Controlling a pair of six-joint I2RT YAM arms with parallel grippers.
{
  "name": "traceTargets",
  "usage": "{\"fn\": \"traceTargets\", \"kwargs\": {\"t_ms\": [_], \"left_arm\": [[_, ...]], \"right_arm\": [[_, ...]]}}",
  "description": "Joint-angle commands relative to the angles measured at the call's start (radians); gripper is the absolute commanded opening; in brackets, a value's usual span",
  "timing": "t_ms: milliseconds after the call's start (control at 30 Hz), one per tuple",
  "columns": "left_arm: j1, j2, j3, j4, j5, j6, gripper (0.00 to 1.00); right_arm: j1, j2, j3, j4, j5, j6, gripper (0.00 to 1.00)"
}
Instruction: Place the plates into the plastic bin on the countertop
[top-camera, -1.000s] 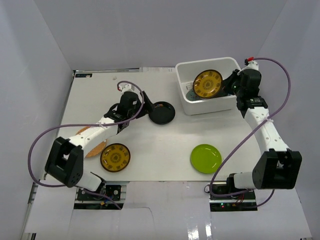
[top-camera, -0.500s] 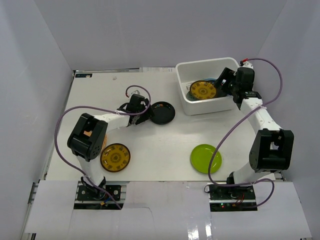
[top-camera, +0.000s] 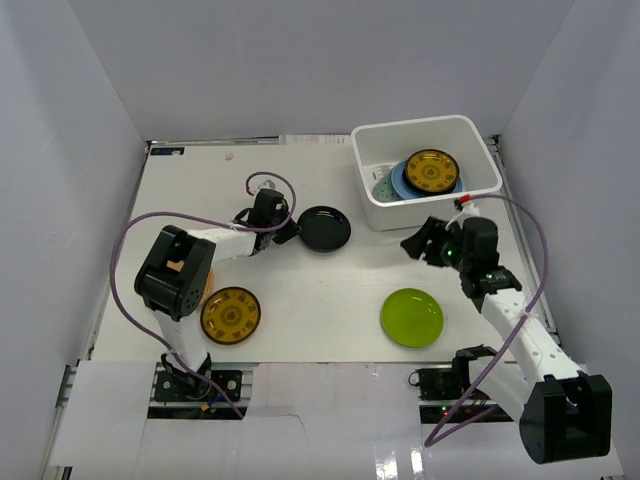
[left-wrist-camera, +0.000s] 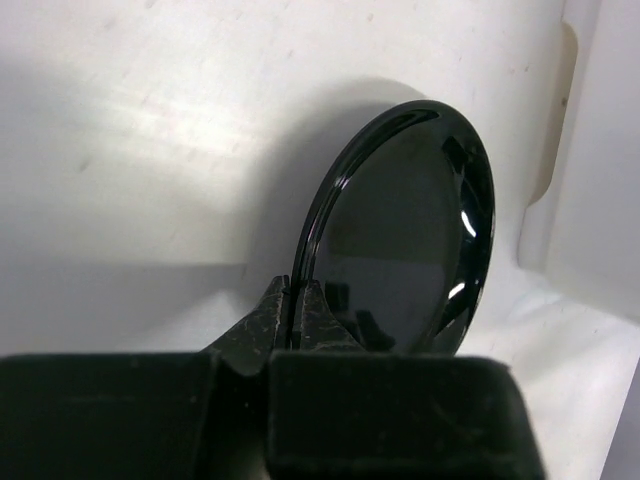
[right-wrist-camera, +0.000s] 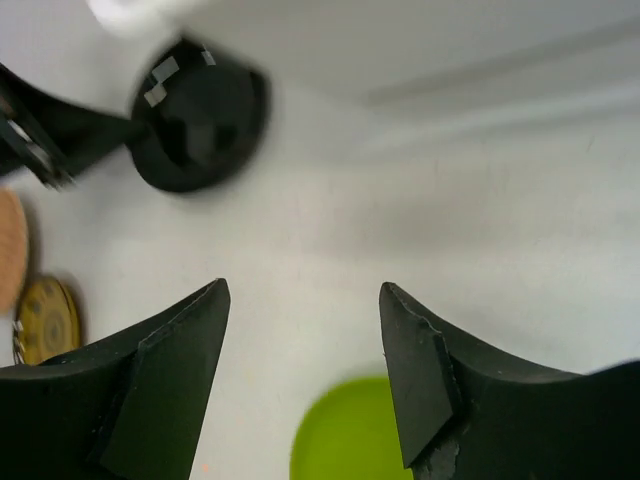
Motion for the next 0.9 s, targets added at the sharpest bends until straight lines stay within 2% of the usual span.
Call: {"fn": "traceTargets", "kwargs": {"t_ms": [0,67,167,267,400,533,733,833,867], "left_arm": [[0.001,-0.181,-0.075,-0.030,-0.041,0.026,0.00],[0.000,-0.300,-0.096,-0.027,-0.044,0.032,0.00],[0.001,-0.441,-0.112,-0.031,-0.038,0.033,0.00],[0.001,-0.547,-0.107,-0.048,-0.021,0.032,0.00],[-0.001,-0.626,-0.092,-0.054,-0.001,0.019,0.00],[-0.004,-0.626,-0.027,-0.053,0.082,0.003,0.00],[-0.013,-0.574,0.081,-0.050,0.106,-0.007,0.00],[-0.024,-0.552,0.117,-0.047,0.114,-0.010,0.00],[-0.029,-0.538,0.126,-0.045,0.110,-0.007,0.00]], "right_arm": [[0.104,-0.063,-0.114,-0.093,-0.073,0.013,0.67],[0.171,-0.126,-0.150,-0.161,-0.027,0.035,0.67],[0.363,-0.154,-0.154,-0.241,0.072,0.068,0.71],[0.490,-0.136,-0.156,-0.309,0.213,0.095,0.75],[0.607,-0.055,-0.142,-0.363,0.352,0.131,0.74],[0.719,0.036,-0.105,-0.432,0.561,0.188,0.70],[0.880,0.228,-0.021,-0.516,0.704,0.251,0.67],[0.940,0.353,0.050,-0.574,0.772,0.271,0.61],[0.960,0.418,0.067,-0.611,0.790,0.273,0.52]]}}
